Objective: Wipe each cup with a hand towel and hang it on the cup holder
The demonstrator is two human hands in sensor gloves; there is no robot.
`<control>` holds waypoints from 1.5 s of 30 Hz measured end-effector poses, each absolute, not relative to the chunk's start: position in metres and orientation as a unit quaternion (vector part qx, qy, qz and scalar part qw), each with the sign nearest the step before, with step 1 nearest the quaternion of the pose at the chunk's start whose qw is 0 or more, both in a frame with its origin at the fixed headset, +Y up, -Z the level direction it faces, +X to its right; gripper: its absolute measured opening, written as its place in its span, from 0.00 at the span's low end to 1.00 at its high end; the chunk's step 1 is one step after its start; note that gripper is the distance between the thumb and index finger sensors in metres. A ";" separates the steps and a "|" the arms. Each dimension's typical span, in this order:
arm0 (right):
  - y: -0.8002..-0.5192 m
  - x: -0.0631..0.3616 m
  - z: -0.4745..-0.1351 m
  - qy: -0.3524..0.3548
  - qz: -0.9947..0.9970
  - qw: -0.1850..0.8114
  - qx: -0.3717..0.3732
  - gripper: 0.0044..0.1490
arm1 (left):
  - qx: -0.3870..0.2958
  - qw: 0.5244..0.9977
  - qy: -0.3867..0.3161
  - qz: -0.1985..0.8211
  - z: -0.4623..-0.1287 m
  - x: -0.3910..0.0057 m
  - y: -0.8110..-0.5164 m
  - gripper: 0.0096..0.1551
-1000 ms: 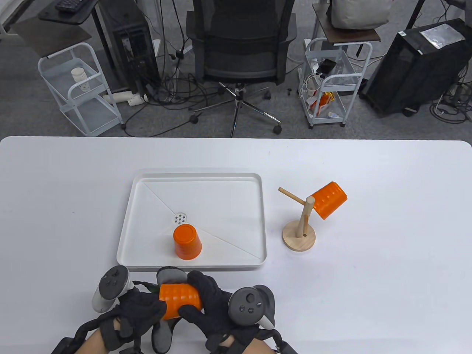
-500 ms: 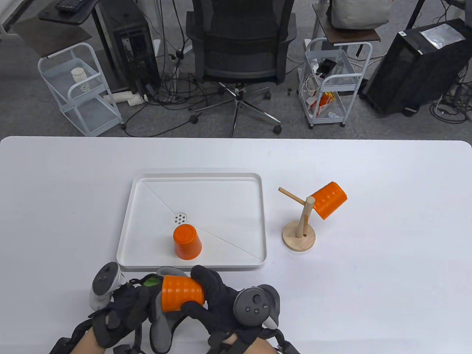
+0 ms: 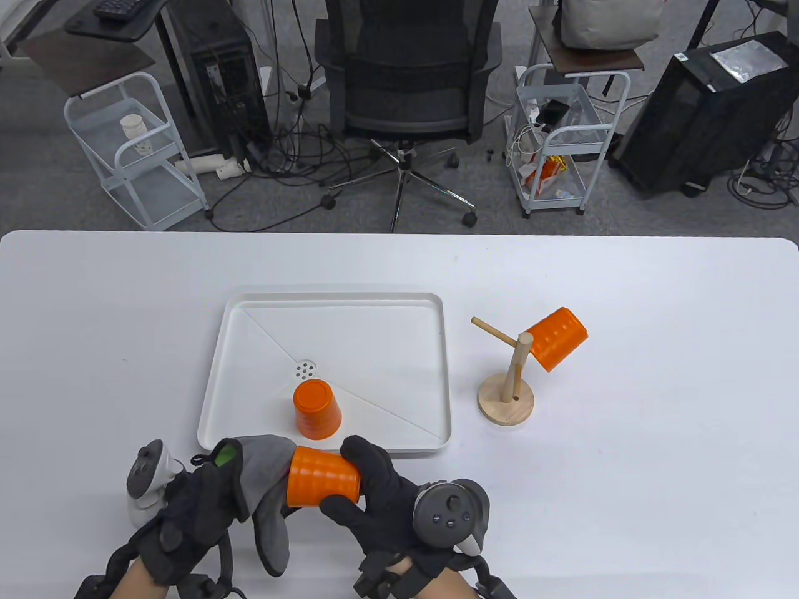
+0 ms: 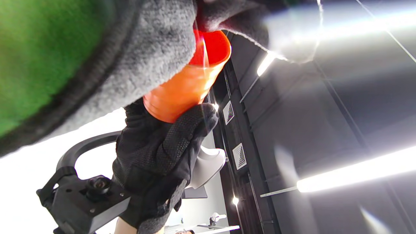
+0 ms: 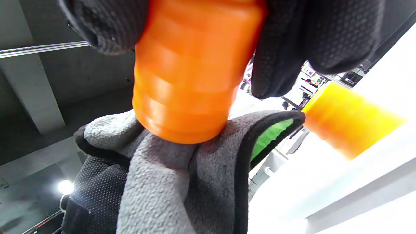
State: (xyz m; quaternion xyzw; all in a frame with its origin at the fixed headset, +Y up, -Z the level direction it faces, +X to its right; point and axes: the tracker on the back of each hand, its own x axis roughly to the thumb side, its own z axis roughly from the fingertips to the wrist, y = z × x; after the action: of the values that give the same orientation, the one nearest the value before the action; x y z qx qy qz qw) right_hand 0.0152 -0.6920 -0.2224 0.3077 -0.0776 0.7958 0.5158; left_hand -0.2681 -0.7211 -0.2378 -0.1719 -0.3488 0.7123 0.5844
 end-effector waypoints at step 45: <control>-0.724 0.010 -0.233 0.119 0.769 0.591 0.213 0.53 | -0.083 0.832 -0.437 0.332 -0.211 -0.225 -0.708 0.51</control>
State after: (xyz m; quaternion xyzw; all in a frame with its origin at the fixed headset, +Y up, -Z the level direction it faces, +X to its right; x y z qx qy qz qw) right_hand 0.0102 -0.7238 -0.2334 0.2132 0.1194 0.7690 0.5907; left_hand -0.2253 -0.7080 -0.2107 -0.0831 -0.4374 0.3317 0.8317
